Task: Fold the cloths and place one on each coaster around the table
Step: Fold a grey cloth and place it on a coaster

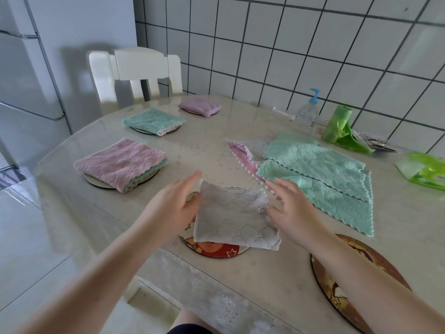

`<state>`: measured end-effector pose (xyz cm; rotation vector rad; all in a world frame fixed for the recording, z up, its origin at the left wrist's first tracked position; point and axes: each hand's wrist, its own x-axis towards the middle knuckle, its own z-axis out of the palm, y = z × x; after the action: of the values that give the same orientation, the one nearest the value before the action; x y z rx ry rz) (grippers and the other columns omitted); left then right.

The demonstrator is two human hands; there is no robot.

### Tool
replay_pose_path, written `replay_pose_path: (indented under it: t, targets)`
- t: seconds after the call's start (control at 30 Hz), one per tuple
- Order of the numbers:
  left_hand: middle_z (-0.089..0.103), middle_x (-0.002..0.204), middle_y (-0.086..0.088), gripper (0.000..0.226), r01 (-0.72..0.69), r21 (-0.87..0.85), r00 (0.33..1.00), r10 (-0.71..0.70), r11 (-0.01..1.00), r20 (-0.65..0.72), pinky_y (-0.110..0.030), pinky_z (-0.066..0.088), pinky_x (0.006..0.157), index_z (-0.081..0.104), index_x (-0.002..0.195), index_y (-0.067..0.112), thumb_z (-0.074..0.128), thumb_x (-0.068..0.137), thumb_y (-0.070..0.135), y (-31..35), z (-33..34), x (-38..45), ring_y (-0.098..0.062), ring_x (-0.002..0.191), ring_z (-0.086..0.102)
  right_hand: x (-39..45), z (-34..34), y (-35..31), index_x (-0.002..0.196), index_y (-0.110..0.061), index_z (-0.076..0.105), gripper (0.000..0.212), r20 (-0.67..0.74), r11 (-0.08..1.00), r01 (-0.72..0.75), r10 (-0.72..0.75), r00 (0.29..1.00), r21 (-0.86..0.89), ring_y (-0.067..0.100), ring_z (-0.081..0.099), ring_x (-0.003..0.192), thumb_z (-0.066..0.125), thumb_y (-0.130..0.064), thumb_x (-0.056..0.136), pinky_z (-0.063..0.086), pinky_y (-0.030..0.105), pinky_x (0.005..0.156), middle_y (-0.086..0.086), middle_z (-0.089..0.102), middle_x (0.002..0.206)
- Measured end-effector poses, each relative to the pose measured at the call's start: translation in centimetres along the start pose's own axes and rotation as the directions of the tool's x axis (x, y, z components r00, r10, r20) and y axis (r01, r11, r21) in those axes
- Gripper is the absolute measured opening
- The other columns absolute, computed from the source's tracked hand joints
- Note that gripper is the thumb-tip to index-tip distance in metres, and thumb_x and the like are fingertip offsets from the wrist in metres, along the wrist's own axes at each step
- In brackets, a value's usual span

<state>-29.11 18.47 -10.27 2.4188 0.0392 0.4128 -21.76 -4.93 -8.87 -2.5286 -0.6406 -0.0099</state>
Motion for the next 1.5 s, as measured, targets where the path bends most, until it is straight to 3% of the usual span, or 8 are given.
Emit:
replay_pose_path:
  t: [0.23,0.57,0.77,0.93,1.07,1.2,1.33,1.5]
  targets:
    - [0.017,0.154,0.009,0.070,-0.322,0.388,0.918,0.185,0.864,0.351,-0.043,0.011,0.116,0.017,0.146,0.028,-0.005,0.082,0.048,2.1,3.7,0.1,-0.015,0.144,0.007,0.7,3.4,-4.1,0.147,-0.028,0.019,0.055,0.199,0.943,0.149,-0.091,0.976,-0.297,0.009,0.009,0.143,0.029,-0.034,0.093,0.008,0.046,0.116,-0.005,0.014,0.156]
    - [-0.007,0.157,0.004,0.072,-0.085,0.459,0.923,-0.103,0.885,0.370,-0.046,-0.004,0.116,-0.003,0.148,0.023,0.016,0.090,0.061,-0.3,2.1,1.2,-0.010,0.143,-0.007,-0.3,2.7,-0.9,0.149,-0.030,0.000,0.059,0.246,0.943,-0.033,0.120,0.962,-0.331,0.006,-0.009,0.143,0.018,-0.049,0.096,-0.003,0.047,0.116,-0.011,-0.008,0.157]
    - [0.008,0.156,0.004,0.070,-0.060,0.426,0.931,-0.103,0.903,0.351,-0.045,0.001,0.117,-0.001,0.148,0.028,0.020,0.090,0.061,-0.7,0.7,0.6,-0.012,0.144,0.002,-1.0,1.5,0.8,0.148,-0.031,0.012,0.067,0.157,0.956,-0.040,0.089,0.984,-0.289,0.011,0.012,0.143,0.026,-0.062,0.090,0.012,0.047,0.116,-0.011,0.015,0.155]
    - [0.034,0.148,0.012,0.049,-0.040,0.218,0.976,-0.009,0.975,0.217,-0.041,0.005,0.117,0.023,0.142,0.039,0.034,0.095,0.044,-1.5,-0.2,-1.6,-0.005,0.141,0.014,-3.1,-0.1,1.7,0.138,-0.034,0.036,0.052,0.029,0.990,-0.001,0.005,1.000,-0.138,0.002,0.042,0.122,0.051,-0.044,0.090,0.032,0.036,0.108,-0.018,0.049,0.131]
    - [0.039,0.142,0.020,0.054,-0.060,0.138,0.973,0.027,0.989,0.228,-0.049,0.003,0.115,0.042,0.135,0.038,0.022,0.087,0.054,-1.0,0.6,-2.0,-0.002,0.139,0.019,-3.4,0.5,1.3,0.130,-0.036,0.048,0.040,0.050,0.997,0.039,-0.035,0.998,-0.063,-0.001,0.042,0.111,0.051,-0.035,0.091,0.032,0.011,0.088,-0.019,0.051,0.115]
    - [0.044,0.138,0.017,0.036,-0.030,0.039,0.984,0.023,0.999,0.175,-0.044,0.005,0.117,0.049,0.131,0.033,0.041,0.096,0.031,-1.0,1.0,-1.1,0.001,0.132,0.032,-3.1,0.7,0.8,0.128,-0.033,0.053,0.038,0.065,0.999,-0.008,0.005,0.998,0.043,-0.003,0.047,0.100,0.055,-0.028,0.091,0.029,-0.003,0.078,-0.020,0.051,0.106]
    - [0.053,0.128,0.020,0.039,0.044,-0.182,0.980,-0.007,0.982,0.201,-0.020,0.040,0.100,0.055,0.126,0.030,0.052,0.091,0.012,-0.6,0.8,0.2,0.000,0.116,0.051,-3.0,0.4,0.7,0.120,-0.035,0.058,0.034,0.036,0.978,-0.057,0.051,0.998,0.201,-0.005,0.052,0.103,0.060,-0.022,0.088,0.036,0.000,0.082,-0.016,0.054,0.115]
    - [0.054,0.112,0.025,0.042,0.078,-0.217,0.977,-0.031,0.973,0.213,-0.001,0.038,0.078,0.057,0.122,0.034,0.051,0.091,0.007,0.0,-1.3,2.2,0.010,0.092,0.057,-3.0,0.1,-0.9,0.100,-0.045,0.061,0.032,-0.011,0.884,-0.089,0.106,0.994,0.459,0.001,0.065,0.094,0.067,-0.017,0.084,0.047,0.025,0.093,-0.012,0.069,0.104]
